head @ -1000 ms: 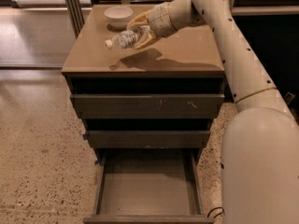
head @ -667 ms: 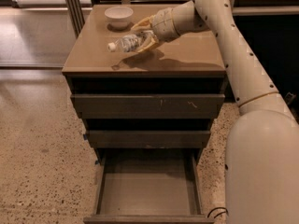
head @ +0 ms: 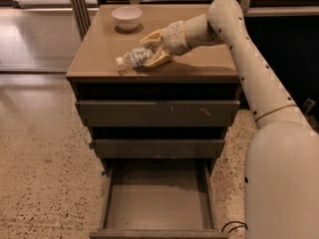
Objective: Pick blue plastic bottle from bottom drawer and place on counter
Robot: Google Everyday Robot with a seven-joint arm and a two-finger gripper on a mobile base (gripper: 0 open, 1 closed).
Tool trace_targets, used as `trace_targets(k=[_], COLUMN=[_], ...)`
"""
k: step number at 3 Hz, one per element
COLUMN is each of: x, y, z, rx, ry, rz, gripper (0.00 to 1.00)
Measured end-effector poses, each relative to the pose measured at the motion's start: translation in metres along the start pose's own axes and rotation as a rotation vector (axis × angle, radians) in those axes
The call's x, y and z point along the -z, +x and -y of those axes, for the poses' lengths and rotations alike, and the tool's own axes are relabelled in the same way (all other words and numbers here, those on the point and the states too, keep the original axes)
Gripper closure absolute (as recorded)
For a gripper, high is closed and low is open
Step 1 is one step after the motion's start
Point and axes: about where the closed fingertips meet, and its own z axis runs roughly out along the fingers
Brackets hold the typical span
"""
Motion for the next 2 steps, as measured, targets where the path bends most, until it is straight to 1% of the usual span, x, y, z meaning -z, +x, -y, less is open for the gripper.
trace_targets(k=[2], x=[-0.0001], y=[0.0], z=[0.0], rx=[0.0], ry=[0.0], rz=[0.0], gripper=[0.5])
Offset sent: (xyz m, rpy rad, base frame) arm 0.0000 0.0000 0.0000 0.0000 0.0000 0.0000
